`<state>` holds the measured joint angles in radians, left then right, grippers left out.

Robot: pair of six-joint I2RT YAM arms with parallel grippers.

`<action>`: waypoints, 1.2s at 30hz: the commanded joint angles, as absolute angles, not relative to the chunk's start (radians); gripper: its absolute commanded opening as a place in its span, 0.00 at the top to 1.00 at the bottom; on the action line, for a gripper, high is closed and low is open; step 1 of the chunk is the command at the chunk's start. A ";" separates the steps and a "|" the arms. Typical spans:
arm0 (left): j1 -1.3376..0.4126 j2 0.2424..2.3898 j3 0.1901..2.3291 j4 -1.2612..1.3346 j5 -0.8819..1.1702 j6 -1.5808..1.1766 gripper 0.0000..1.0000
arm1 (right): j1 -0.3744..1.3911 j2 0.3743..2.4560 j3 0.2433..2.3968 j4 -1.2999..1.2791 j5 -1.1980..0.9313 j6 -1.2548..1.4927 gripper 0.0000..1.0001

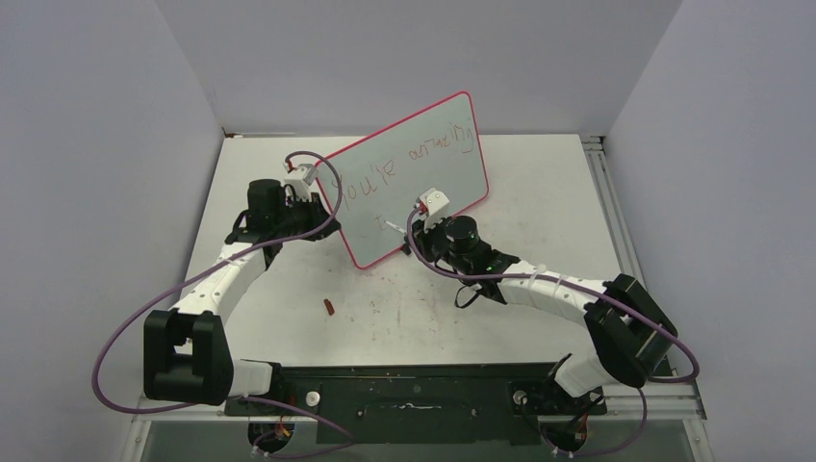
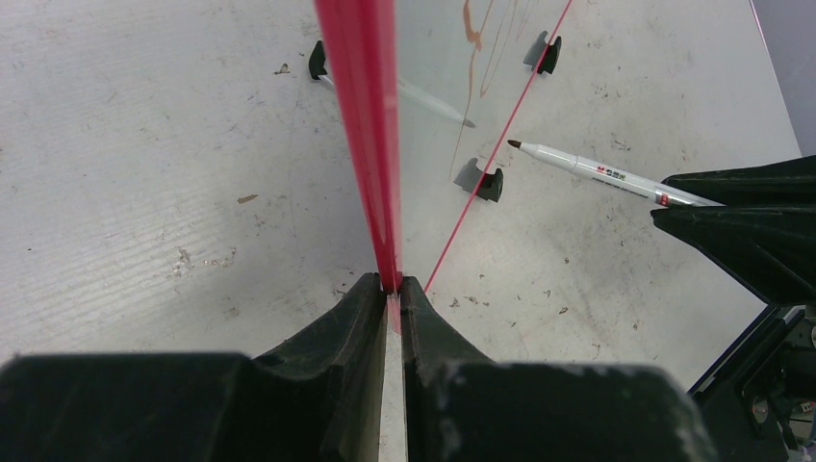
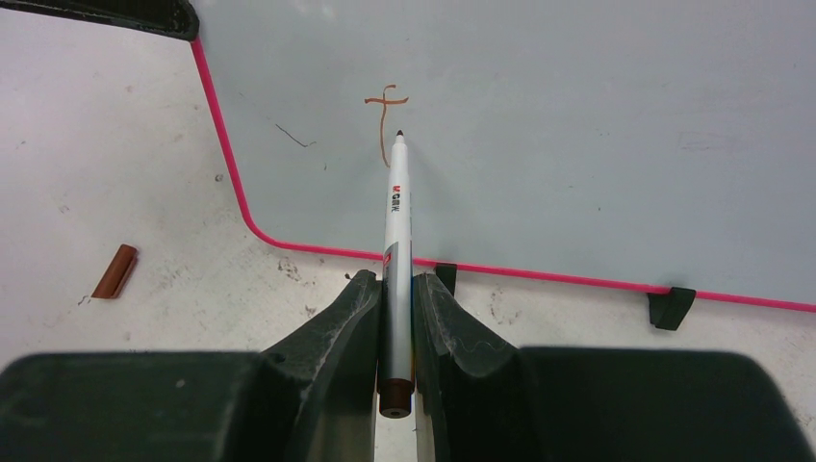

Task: Write a sentence on the whiteboard

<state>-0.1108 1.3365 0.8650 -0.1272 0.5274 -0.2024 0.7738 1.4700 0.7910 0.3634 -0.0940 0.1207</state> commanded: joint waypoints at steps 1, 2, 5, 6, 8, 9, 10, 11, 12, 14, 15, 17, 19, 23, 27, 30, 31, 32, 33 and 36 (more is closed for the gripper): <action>-0.124 1.331 0.909 -0.115 0.542 -0.202 0.93 | 0.780 1.490 0.840 0.438 -0.094 0.128 0.95; -0.124 1.332 0.909 -0.115 0.542 -0.202 0.93 | 0.780 1.494 0.844 0.437 -0.091 0.129 0.95; -0.124 1.331 0.909 -0.116 0.540 -0.202 0.93 | 0.780 1.505 0.851 0.437 -0.086 0.127 0.95; -0.124 1.331 0.910 -0.116 0.541 -0.202 0.93 | 0.780 1.507 0.853 0.437 -0.085 0.127 0.95; -0.124 1.331 0.910 -0.117 0.540 -0.202 0.93 | 0.781 1.512 0.858 0.436 -0.081 0.125 0.95; -0.124 1.331 0.910 -0.117 0.540 -0.202 0.92 | 0.781 1.515 0.860 0.435 -0.079 0.124 0.95; -0.124 1.331 0.910 -0.117 0.541 -0.202 0.93 | 0.781 1.517 0.860 0.436 -0.078 0.124 0.95; -0.124 1.329 0.910 -0.117 0.542 -0.202 0.93 | 0.781 1.519 0.861 0.437 -0.077 0.124 0.95; -0.124 1.329 0.910 -0.117 0.541 -0.202 0.93 | 0.781 1.521 0.861 0.437 -0.075 0.124 0.95; -0.124 1.329 0.910 -0.116 0.540 -0.201 0.93 | 0.782 1.525 0.865 0.435 -0.068 0.125 0.95; -0.124 1.329 0.910 -0.116 0.541 -0.201 0.92 | 0.782 1.526 0.866 0.431 -0.062 0.124 0.95; -0.124 1.329 0.910 -0.117 0.540 -0.201 0.93 | 0.781 1.530 0.865 0.427 -0.047 0.125 0.95; -0.124 1.329 0.909 -0.117 0.540 -0.201 0.93 | 0.782 1.530 0.864 0.423 -0.033 0.124 0.95; -0.124 1.327 0.910 -0.116 0.542 -0.201 0.93 | 0.781 1.519 0.854 0.420 -0.007 0.125 0.95; -0.124 1.327 0.910 -0.117 0.542 -0.202 0.93 | 0.781 1.514 0.846 0.416 -0.003 0.126 0.95; -0.124 1.326 0.910 -0.116 0.542 -0.202 0.93 | 0.780 1.507 0.838 0.416 -0.003 0.131 0.95; -0.124 1.325 0.909 -0.117 0.542 -0.202 0.93 | 0.780 1.505 0.836 0.417 -0.003 0.131 0.95; -0.124 1.325 0.910 -0.117 0.543 -0.202 0.93 | 0.780 1.505 0.835 0.416 0.011 0.131 0.95; -0.124 1.324 0.910 -0.117 0.542 -0.202 0.93 | 0.780 1.505 0.834 0.414 0.025 0.132 0.95; -0.124 1.324 0.909 -0.117 0.543 -0.202 0.93 | 0.780 1.502 0.827 0.416 0.031 0.133 0.95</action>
